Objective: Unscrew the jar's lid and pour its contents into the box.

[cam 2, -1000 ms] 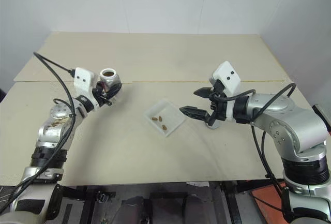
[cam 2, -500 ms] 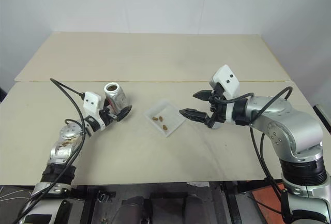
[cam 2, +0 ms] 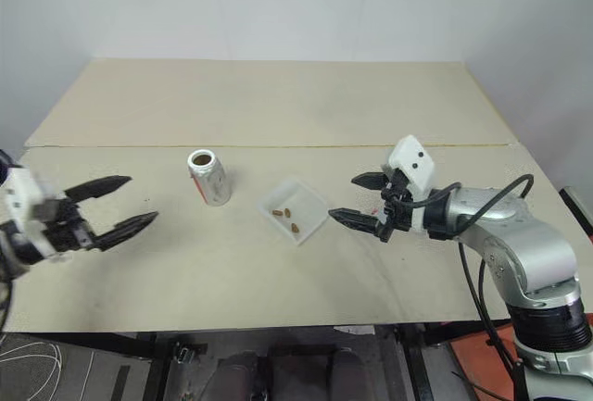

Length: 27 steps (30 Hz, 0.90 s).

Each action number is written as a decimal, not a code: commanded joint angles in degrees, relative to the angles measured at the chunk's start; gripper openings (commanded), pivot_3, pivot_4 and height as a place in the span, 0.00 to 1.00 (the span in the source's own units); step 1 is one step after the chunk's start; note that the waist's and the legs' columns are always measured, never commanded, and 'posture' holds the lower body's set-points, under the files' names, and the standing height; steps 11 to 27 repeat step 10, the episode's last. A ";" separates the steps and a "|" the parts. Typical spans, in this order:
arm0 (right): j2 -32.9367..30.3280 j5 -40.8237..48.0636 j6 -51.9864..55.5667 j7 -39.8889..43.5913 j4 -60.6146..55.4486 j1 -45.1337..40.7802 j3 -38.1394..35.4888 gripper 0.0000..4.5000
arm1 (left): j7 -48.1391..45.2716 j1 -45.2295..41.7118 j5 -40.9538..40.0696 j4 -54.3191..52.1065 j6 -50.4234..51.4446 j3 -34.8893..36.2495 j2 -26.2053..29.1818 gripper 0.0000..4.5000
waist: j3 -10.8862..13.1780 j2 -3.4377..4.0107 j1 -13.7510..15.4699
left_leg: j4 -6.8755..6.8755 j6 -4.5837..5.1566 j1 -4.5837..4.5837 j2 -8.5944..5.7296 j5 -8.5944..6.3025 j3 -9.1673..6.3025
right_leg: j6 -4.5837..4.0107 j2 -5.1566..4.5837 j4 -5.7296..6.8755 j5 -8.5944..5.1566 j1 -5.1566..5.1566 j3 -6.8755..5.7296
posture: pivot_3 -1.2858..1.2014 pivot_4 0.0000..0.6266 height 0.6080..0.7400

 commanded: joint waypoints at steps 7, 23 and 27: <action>-2.08 0.00 -5.53 3.38 -1.19 -0.62 -3.01 1.00 | 2.38 4.10 -6.22 -10.16 6.73 6.21 0.09 0.99 | 0.01 0.01 0.04 | -0.13 -0.02 0.21 -0.01 0.00 0.09 | -0.03 0.03 -0.01 -0.02 0.11 0.07 | 0.52 0.24 1.00; -2.25 -0.40 -6.11 3.69 -0.88 -0.54 -2.77 1.00 | 3.16 4.49 -6.45 -11.25 7.50 6.10 -0.19 0.99 | 0.01 0.01 0.04 | -0.18 -0.04 0.25 -0.02 0.01 0.12 | -0.05 0.03 -0.01 -0.03 0.11 0.10 | 0.52 0.24 1.00; -2.25 -0.40 -6.11 3.69 -0.88 -0.54 -2.77 1.00 | 3.16 4.49 -6.45 -11.25 7.50 6.10 -0.19 0.99 | 0.01 0.01 0.04 | -0.18 -0.04 0.25 -0.02 0.01 0.12 | -0.05 0.03 -0.01 -0.03 0.11 0.10 | 0.52 0.24 1.00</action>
